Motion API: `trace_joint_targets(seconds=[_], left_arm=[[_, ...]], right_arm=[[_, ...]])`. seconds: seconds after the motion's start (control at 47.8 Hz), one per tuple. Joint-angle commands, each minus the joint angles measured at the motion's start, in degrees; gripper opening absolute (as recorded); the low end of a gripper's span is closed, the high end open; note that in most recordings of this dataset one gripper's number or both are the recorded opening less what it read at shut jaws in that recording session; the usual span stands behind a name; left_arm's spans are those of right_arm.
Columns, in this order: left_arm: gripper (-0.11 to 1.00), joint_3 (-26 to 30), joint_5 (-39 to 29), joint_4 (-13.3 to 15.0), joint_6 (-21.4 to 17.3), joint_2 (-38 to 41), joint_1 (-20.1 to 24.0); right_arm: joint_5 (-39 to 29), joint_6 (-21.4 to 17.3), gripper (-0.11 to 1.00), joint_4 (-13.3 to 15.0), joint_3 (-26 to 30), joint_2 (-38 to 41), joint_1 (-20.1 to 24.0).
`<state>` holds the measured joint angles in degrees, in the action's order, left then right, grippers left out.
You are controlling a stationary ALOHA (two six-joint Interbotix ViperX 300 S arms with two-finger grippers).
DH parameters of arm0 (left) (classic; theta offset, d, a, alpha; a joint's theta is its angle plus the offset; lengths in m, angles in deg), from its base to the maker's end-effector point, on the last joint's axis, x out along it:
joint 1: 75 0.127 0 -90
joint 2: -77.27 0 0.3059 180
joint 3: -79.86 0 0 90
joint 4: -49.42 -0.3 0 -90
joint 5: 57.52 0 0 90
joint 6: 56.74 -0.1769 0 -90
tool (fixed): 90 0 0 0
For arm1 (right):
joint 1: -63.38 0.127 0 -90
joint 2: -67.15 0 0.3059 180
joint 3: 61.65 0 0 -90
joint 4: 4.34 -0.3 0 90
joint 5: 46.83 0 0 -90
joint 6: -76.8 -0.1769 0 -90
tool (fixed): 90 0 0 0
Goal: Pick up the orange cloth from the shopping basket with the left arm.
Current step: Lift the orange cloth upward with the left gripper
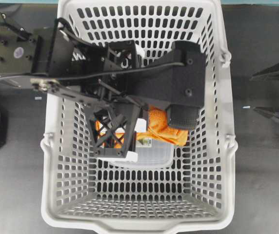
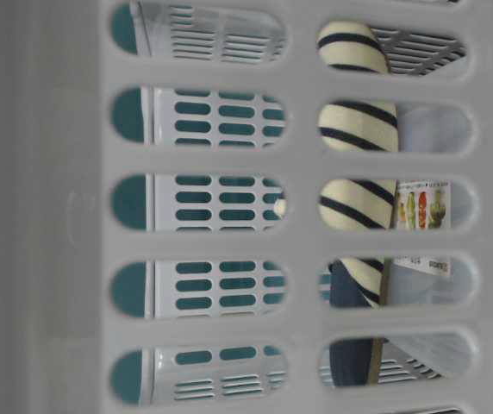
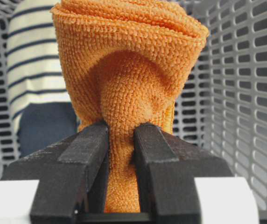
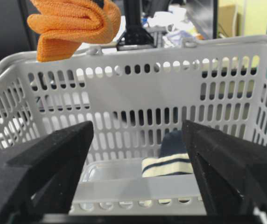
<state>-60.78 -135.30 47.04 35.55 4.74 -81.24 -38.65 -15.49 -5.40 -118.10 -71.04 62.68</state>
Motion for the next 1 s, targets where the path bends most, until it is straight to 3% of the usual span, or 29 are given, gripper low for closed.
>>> trace_joint_targets(seconds=[0.0,0.983], left_arm=[[0.13,0.5,0.2,-0.2,0.0,-0.9,0.4],[0.13,0.3,-0.9,-0.2,0.0,-0.4,1.2]], right_arm=[[-0.1,0.1,0.74,-0.2,0.4,0.4,-0.1],[-0.8,0.1,0.74,-0.2,0.4,0.2,-0.1]])
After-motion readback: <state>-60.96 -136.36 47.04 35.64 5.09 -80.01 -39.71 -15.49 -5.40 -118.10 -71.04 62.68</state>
